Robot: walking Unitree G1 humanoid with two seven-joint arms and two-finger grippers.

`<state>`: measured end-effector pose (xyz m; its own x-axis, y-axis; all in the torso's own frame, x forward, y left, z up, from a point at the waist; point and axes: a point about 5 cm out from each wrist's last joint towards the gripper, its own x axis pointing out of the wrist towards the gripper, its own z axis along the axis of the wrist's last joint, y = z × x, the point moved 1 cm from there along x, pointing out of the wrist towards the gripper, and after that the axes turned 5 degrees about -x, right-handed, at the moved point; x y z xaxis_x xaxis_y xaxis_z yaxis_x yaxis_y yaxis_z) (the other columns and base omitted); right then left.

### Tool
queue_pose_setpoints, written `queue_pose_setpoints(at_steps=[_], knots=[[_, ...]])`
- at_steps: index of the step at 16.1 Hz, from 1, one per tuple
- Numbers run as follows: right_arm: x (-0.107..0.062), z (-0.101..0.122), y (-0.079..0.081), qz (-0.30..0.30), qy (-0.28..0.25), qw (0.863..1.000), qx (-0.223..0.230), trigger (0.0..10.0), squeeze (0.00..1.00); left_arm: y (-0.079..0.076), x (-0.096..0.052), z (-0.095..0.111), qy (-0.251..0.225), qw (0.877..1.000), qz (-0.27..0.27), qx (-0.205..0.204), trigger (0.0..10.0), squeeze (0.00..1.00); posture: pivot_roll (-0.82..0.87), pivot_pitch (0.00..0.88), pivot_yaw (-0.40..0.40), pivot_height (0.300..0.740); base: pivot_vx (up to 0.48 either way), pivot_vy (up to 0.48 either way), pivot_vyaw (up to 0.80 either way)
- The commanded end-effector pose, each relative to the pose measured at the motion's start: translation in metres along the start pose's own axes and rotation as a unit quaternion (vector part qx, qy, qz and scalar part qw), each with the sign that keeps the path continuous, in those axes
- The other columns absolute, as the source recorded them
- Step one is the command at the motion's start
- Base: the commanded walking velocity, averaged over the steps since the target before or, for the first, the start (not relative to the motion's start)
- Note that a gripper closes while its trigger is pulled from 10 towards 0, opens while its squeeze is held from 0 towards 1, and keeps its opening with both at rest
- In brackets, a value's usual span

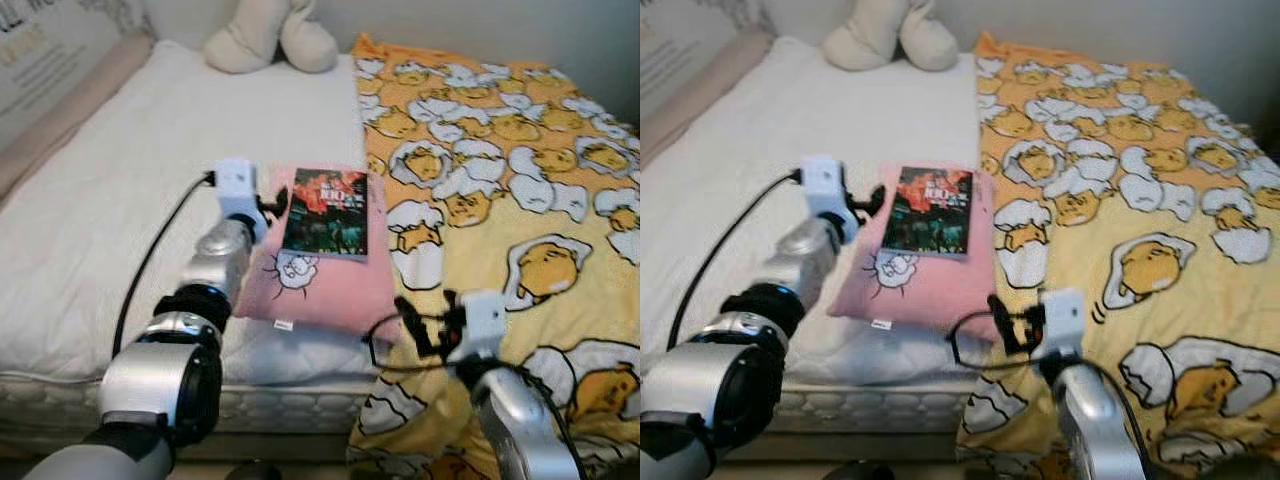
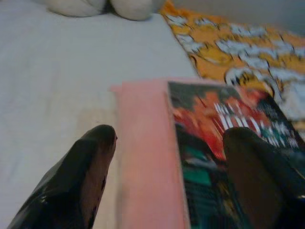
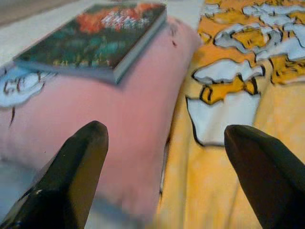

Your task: Clean up the room

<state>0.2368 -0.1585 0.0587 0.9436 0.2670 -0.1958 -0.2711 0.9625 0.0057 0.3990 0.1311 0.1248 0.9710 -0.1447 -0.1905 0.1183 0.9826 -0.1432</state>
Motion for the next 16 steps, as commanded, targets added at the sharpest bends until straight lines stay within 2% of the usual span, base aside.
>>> queue_pose_setpoints(at_steps=[1, 5, 9, 11, 16], knots=[[-0.003, 0.006, 0.005, 0.012, -0.005, 1.000, -0.011, 10.0, 0.00, -0.006, 0.003, 0.007, -0.011, 1.000, -0.001, 0.029, 10.0, 0.00, -0.16, 0.066, -0.006, 0.740, 0.000, 0.000, 0.00], [-0.014, 0.005, 0.007, 0.005, 0.007, 1.000, -0.008, 10.0, 0.00, -0.009, 0.002, -0.001, 0.002, 0.999, 0.002, 0.045, 10.0, 0.00, -0.18, 0.098, 0.004, 0.740, 0.000, 0.000, 0.00], [-0.022, 0.002, 0.011, 0.005, 0.020, 1.000, -0.004, 10.0, 0.00, -0.014, 0.000, -0.016, 0.018, 0.999, -0.002, 0.039, 10.0, 0.00, -0.19, 0.119, 0.008, 0.740, 0.000, 0.000, 0.00], [-0.024, 0.002, 0.011, 0.006, 0.027, 1.000, -0.005, 10.0, 0.00, -0.016, -0.002, -0.027, 0.042, 0.998, 0.000, 0.054, 10.0, 0.00, -0.20, 0.126, 0.010, 0.740, 0.000, 0.000, 0.00], [-0.028, 0.000, 0.012, 0.008, 0.039, 0.999, -0.006, 10.0, 0.00, -0.013, -0.005, -0.037, 0.057, 0.997, 0.028, 0.033, 10.0, 0.00, -0.21, 0.134, 0.009, 0.740, 0.000, 0.000, 0.00]])
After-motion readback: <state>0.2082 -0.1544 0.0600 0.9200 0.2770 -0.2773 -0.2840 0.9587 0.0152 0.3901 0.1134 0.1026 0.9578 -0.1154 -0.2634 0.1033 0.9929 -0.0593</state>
